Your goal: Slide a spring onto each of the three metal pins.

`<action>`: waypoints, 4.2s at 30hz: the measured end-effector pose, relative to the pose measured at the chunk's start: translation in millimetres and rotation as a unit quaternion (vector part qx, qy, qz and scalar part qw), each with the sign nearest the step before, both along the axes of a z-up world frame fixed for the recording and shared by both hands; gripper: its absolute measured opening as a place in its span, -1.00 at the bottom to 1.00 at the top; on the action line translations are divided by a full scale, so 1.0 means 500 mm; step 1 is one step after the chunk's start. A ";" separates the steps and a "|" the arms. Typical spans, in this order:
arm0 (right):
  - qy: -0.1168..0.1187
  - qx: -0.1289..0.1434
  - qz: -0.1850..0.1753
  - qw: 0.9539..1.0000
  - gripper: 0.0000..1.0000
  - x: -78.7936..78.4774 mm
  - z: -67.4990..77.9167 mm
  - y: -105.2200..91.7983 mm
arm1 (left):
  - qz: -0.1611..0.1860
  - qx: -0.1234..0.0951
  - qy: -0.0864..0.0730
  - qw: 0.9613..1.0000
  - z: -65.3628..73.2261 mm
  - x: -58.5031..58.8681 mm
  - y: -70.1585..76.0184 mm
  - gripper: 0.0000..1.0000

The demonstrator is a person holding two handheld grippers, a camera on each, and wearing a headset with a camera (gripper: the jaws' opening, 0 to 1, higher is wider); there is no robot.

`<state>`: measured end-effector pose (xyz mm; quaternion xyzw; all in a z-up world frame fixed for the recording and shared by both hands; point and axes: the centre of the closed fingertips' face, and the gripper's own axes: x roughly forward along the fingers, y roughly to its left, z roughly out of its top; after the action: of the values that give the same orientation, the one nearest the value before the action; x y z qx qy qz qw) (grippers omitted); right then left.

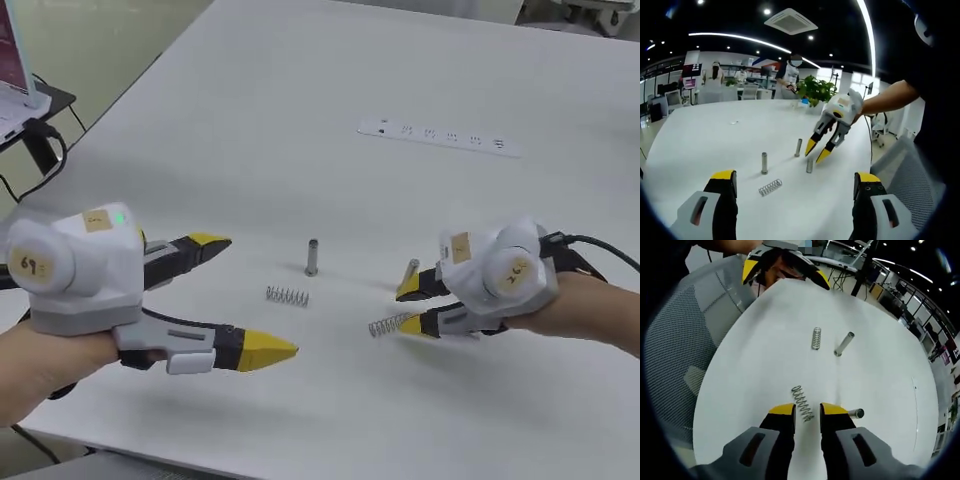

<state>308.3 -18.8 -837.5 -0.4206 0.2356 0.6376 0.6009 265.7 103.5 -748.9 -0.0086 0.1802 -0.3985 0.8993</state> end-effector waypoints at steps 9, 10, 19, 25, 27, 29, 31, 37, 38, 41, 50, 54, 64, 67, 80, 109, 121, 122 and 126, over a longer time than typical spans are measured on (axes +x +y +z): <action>0.016 -0.029 0.006 0.999 -0.71 -0.004 -0.031 -0.012 | 0.006 -0.001 0.000 1.000 0.000 -0.002 0.011 0.88; 0.016 -0.029 0.008 0.999 -0.71 -0.004 -0.032 -0.011 | 0.007 -0.001 0.000 1.000 -0.001 -0.002 0.012 0.88; 0.036 -0.032 -0.003 0.999 -0.84 -0.010 -0.041 -0.003 | 0.008 -0.001 0.003 1.000 -0.005 -0.005 0.016 0.88; 0.034 -0.032 -0.009 0.999 -0.85 -0.011 -0.038 -0.009 | 0.004 0.001 0.002 1.000 -0.005 -0.004 0.015 0.87; 0.037 -0.025 -0.017 0.999 -0.85 -0.014 -0.027 -0.010 | 0.002 0.002 0.001 1.000 -0.004 -0.003 0.011 0.87; 0.034 -0.022 -0.018 0.999 -0.85 -0.014 -0.020 -0.013 | -0.002 0.003 0.002 1.000 -0.004 -0.005 0.005 0.86; 0.035 -0.018 -0.022 0.999 -0.85 -0.017 -0.010 -0.017 | -0.009 0.004 0.003 1.000 -0.005 -0.008 -0.005 0.85; 0.033 -0.008 -0.035 0.999 -0.85 -0.019 0.014 -0.036 | -0.038 0.012 0.006 0.999 -0.004 -0.020 -0.036 0.78; 0.035 -0.002 -0.041 0.999 -0.85 -0.020 0.020 -0.038 | -0.042 0.014 0.006 0.999 -0.003 -0.019 -0.040 0.78; 0.036 0.004 -0.049 0.998 -0.85 -0.024 0.032 -0.044 | -0.049 0.012 0.005 0.999 0.001 -0.014 -0.051 0.77; 0.036 0.015 -0.055 0.998 -0.85 -0.041 0.056 -0.056 | -0.088 0.020 0.010 0.996 -0.005 -0.009 -0.099 0.67; 0.040 0.017 -0.059 0.997 -0.85 -0.045 0.062 -0.058 | -0.104 0.023 0.009 0.994 -0.008 -0.005 -0.123 0.64; 0.051 0.022 -0.068 0.996 -0.85 -0.061 0.075 -0.063 | -0.152 0.035 0.017 0.988 -0.033 0.000 -0.190 0.36; 0.056 0.024 -0.070 0.996 -0.85 -0.068 0.081 -0.063 | -0.166 0.037 0.018 0.985 -0.037 0.000 -0.210 0.32; 0.051 0.034 -0.051 0.997 -0.85 -0.092 0.115 -0.037 | -0.194 0.040 0.006 0.980 -0.040 0.002 -0.259 -0.23; 0.047 0.031 -0.045 0.997 -0.85 -0.106 0.123 -0.042 | -0.213 0.038 -0.018 0.976 -0.036 -0.007 -0.290 -0.92; 0.053 0.034 -0.040 0.997 -0.84 -0.118 0.118 -0.050 | -0.237 0.041 -0.018 0.970 -0.038 -0.023 -0.298 -0.96; 0.051 0.038 -0.033 0.997 -0.84 -0.119 0.118 -0.050 | -0.239 0.041 -0.018 0.970 -0.038 -0.025 -0.299 -0.96; 0.057 0.047 -0.037 0.997 -0.82 -0.119 0.123 -0.054 | -0.241 0.039 -0.016 0.970 -0.034 -0.026 -0.300 -0.96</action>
<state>248.6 -45.9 -776.1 -0.3456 0.2544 0.6483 0.6289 252.7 -46.4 -766.2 0.0763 0.1775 -0.5960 0.7794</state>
